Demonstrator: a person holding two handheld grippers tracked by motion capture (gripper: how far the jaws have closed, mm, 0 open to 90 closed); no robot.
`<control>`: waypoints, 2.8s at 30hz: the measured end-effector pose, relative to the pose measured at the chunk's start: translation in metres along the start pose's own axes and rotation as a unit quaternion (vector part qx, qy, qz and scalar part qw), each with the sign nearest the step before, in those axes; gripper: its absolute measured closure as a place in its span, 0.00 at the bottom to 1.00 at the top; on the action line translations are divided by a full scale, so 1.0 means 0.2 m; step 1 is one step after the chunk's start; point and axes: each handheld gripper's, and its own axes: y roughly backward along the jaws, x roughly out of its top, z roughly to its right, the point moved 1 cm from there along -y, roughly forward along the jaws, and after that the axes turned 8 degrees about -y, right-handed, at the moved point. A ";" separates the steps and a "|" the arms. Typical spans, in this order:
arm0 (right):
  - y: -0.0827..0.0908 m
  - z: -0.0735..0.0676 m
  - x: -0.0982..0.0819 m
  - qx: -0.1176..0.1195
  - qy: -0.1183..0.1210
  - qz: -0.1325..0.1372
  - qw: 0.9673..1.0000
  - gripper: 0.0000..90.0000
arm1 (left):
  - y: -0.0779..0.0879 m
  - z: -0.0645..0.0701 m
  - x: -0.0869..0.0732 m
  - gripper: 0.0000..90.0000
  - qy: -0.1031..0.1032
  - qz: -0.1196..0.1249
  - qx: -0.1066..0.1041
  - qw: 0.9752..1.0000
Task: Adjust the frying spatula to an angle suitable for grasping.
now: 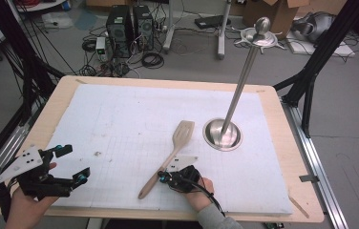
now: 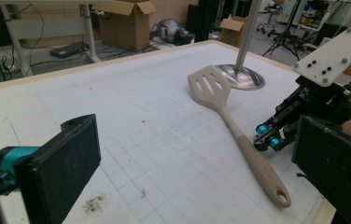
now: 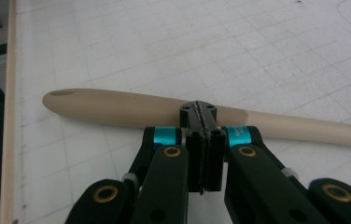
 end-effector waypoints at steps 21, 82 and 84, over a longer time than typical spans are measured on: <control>-0.10 0.01 0.08 -0.014 -0.007 0.004 1.000 1.00 | 0.00 0.00 -0.01 0.02 -0.002 0.005 0.012 1.000; -0.22 0.33 0.30 -0.156 -0.070 -0.049 0.984 1.00 | 0.11 -0.04 0.01 0.02 0.001 0.057 0.037 0.998; -0.23 0.33 0.29 -0.155 -0.066 -0.059 0.984 1.00 | 0.12 -0.04 0.01 0.02 0.003 0.059 0.039 0.998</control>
